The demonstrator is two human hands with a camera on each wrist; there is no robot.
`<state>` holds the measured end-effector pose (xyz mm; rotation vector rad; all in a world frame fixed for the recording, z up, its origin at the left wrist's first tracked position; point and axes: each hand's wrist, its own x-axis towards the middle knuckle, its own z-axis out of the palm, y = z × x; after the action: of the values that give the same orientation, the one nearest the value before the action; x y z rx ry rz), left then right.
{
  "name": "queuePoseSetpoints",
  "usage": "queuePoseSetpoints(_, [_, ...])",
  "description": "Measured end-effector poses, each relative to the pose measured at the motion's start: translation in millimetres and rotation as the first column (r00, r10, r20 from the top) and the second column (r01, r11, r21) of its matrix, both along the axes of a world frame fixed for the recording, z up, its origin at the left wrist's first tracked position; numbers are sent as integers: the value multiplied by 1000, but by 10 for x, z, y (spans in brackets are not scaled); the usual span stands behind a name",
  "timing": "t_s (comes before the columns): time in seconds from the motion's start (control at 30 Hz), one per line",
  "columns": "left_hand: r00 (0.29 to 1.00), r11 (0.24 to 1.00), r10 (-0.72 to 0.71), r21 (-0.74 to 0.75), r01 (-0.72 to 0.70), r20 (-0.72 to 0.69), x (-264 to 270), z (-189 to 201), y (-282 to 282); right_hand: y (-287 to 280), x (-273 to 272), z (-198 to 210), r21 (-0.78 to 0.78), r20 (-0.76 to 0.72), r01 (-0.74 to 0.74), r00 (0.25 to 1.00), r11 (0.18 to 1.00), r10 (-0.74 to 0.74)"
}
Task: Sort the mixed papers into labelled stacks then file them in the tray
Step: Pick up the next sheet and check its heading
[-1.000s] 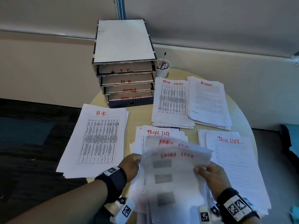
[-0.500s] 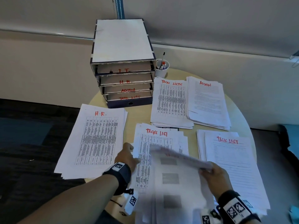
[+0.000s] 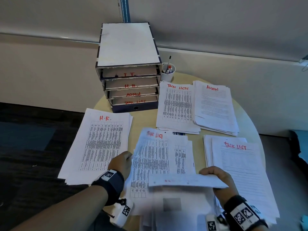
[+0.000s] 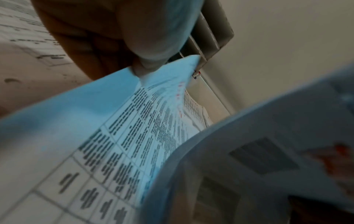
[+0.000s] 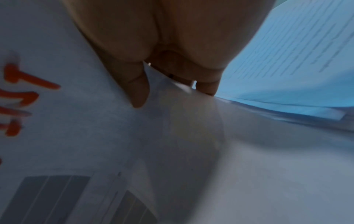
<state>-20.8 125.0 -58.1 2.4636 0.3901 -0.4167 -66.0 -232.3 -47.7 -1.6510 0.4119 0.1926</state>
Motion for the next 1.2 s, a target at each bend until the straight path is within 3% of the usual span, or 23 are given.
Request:
queuePoseSetpoints(0.07, [989, 963, 141, -238, -127, 43, -15, 46, -46, 5, 11, 31, 213, -81, 59, 996, 975, -43])
queuePoseSetpoints(0.13, [960, 797, 278, -549, -252, -36, -54, 131, -108, -39, 35, -29, 271, -113, 56, 993, 961, -26])
queuePoseSetpoints(0.2, [961, 660, 244, -703, -264, -132, -111, 247, -165, -46, 45, -22, 294, -93, -6, 995, 956, 35])
queuePoseSetpoints(0.27, [976, 601, 132, -769, -218, -173, -157, 263, -205, -22, 34, 15, 323, -101, 7, 995, 946, 27])
queuePoseSetpoints(0.33, [976, 574, 76, -791, -211, -205, -170, 219, -219, 25, 32, 65, 261, -25, 10, 1000, 965, -3])
queuePoseSetpoints(0.4, [977, 600, 74, -774, -203, -199, -155, 184, -236, 37, 27, 69, 17, 79, -39, 996, 999, 38])
queuePoseSetpoints(0.47, [979, 638, 101, -743, -201, -178, -114, 163, -245, 55, 19, 94, -140, 75, -53, 995, 989, 64])
queuePoseSetpoints(0.63, [974, 695, 187, -683, -224, -129, -61, 160, -242, 110, 43, 217, -31, -42, 30, 999, 999, -31])
queuePoseSetpoints(0.9, [991, 726, 95, -675, -133, -94, -123, 206, -281, 206, 75, 227, -92, -69, -46, 997, 995, 39])
queuePoseSetpoints(1.03, [973, 669, 127, -707, -228, -193, -152, 240, -364, 316, 109, 335, 41, -67, 127, 990, 991, -124])
queuePoseSetpoints(1.17, [917, 481, 197, -781, -399, -347, -145, 407, -515, 408, 215, 425, 109, -24, 282, 959, 953, -282])
queuePoseSetpoints(1.2, [917, 479, 190, -782, -399, -351, -132, 465, -542, 433, 251, 453, 135, -25, 304, 952, 943, -304])
